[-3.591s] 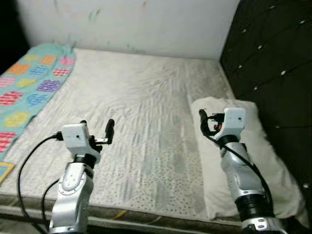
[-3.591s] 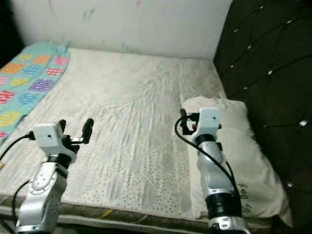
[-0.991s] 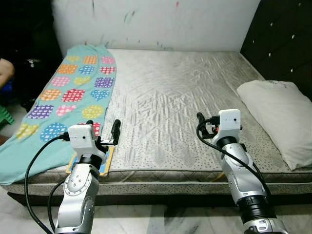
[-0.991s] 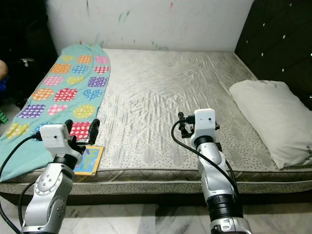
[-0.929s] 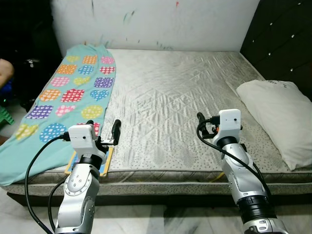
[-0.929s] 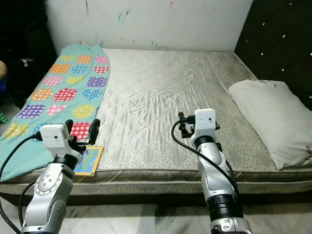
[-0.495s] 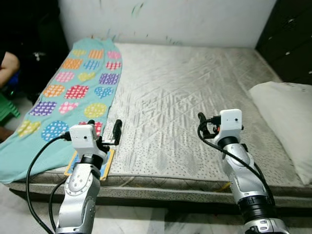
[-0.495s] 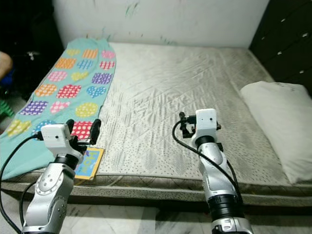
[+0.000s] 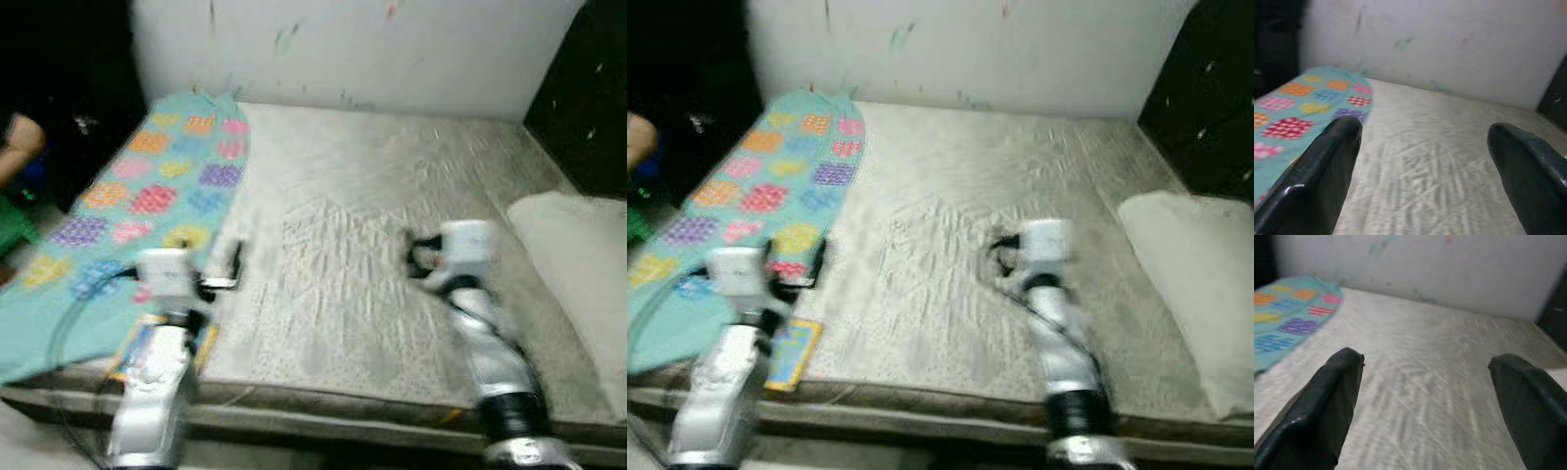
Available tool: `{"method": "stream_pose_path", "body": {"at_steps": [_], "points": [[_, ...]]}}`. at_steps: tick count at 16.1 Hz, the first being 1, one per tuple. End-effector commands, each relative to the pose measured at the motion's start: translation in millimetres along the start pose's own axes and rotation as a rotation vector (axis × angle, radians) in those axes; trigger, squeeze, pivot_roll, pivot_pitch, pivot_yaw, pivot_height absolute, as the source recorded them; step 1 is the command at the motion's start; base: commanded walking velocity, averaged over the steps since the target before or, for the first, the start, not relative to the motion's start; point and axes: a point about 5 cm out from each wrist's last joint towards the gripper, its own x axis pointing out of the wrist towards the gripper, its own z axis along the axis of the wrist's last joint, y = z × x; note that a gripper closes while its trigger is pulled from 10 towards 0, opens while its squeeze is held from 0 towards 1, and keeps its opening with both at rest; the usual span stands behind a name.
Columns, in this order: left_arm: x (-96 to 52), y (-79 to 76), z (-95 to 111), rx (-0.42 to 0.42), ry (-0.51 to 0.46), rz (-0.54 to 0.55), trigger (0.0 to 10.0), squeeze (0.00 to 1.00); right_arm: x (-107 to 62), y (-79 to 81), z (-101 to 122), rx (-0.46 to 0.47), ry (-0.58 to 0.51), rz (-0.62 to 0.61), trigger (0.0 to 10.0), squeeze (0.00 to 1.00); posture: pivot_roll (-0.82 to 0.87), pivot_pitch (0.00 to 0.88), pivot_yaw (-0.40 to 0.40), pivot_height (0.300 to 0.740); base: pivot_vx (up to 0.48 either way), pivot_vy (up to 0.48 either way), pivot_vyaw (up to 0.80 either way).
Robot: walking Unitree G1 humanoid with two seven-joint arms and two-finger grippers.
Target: Clean up the room
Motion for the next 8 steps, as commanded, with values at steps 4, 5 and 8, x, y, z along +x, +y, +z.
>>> {"method": "stream_pose_path", "body": {"at_steps": [4,5,8], "points": [[2.2,-8.3,0.7,-0.014,0.000,-0.025,10.0,0.00,-2.8,-13.3,-1.0,-0.010,-0.001,-0.035,10.0,0.00,-0.03,0.000,-0.018,0.740,0.217,0.000,0.00],[1.4,-6.5,-3.1,-0.015,0.024,-0.006,10.0,0.00,-3.2,-13.2,-1.2,-0.003,-0.002,-0.034,10.0,0.00,-0.03,0.000,-0.018,0.740,0.000,0.000,0.00],[-2.0,1.1,-11.6,-0.029,0.069,0.047,10.0,0.00,-7.4,-6.6,-1.9,0.024,-0.004,-0.012,10.0,0.00,-0.02,0.000,-0.015,0.740,0.000,0.000,0.00]]}}
